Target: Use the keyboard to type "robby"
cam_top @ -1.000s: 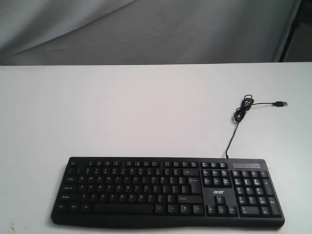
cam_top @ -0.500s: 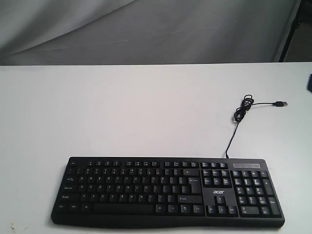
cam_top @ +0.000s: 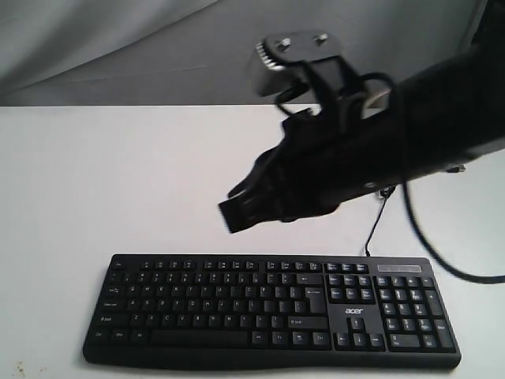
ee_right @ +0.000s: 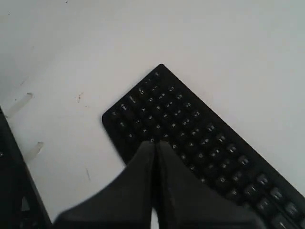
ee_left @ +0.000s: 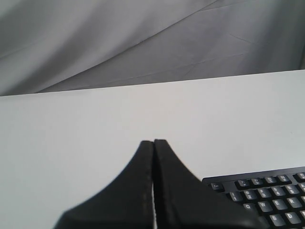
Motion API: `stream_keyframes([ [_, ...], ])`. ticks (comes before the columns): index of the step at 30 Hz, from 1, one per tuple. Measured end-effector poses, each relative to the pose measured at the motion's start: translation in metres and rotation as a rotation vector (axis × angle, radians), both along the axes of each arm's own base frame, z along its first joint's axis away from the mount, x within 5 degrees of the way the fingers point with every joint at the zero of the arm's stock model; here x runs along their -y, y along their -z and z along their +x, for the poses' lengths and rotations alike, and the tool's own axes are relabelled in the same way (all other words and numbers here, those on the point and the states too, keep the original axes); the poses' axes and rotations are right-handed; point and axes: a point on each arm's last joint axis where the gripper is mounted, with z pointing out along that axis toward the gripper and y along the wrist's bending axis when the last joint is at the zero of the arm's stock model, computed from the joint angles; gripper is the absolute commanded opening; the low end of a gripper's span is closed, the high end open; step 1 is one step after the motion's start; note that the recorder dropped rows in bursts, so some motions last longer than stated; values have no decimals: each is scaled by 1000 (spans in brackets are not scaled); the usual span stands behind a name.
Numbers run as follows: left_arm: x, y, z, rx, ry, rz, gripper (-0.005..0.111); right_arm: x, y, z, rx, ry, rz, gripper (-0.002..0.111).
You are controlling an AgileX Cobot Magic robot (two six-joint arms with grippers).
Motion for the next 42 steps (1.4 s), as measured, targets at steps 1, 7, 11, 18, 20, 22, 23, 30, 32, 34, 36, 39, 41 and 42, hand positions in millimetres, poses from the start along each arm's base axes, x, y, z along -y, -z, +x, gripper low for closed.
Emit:
stream_keyframes([
  [1, 0, 0, 0, 0, 0, 0, 0, -8, 7, 3, 1, -9, -5, 0],
  [7, 0, 0, 0, 0, 0, 0, 0, -54, 51, 7, 65, -78, -47, 0],
  [11, 0, 0, 0, 0, 0, 0, 0, -82, 91, 6, 57, -82, -80, 0],
  [18, 0, 0, 0, 0, 0, 0, 0, -116, 120, 33, 43, -97, -108, 0],
  [20, 0, 0, 0, 0, 0, 0, 0, -116, 130, 34, 36, -101, -129, 0],
  [22, 0, 0, 0, 0, 0, 0, 0, -113, 138, 34, 52, -91, -145, 0],
  [23, 0, 0, 0, 0, 0, 0, 0, -109, 143, 33, 59, -81, -154, 0],
  [30, 0, 0, 0, 0, 0, 0, 0, -105, 156, 32, 59, -71, -180, 0],
  [32, 0, 0, 0, 0, 0, 0, 0, -105, 161, 33, 58, -70, -189, 0],
  [34, 0, 0, 0, 0, 0, 0, 0, -106, 167, 33, 51, -69, -199, 0],
  [36, 0, 0, 0, 0, 0, 0, 0, -106, 171, 33, 44, -70, -208, 0],
  [39, 0, 0, 0, 0, 0, 0, 0, -106, 176, 34, 46, -65, -214, 0],
  [41, 0, 0, 0, 0, 0, 0, 0, -106, 177, 35, 53, -62, -213, 0],
  [42, 0, 0, 0, 0, 0, 0, 0, -106, 177, 35, 55, -61, -212, 0],
])
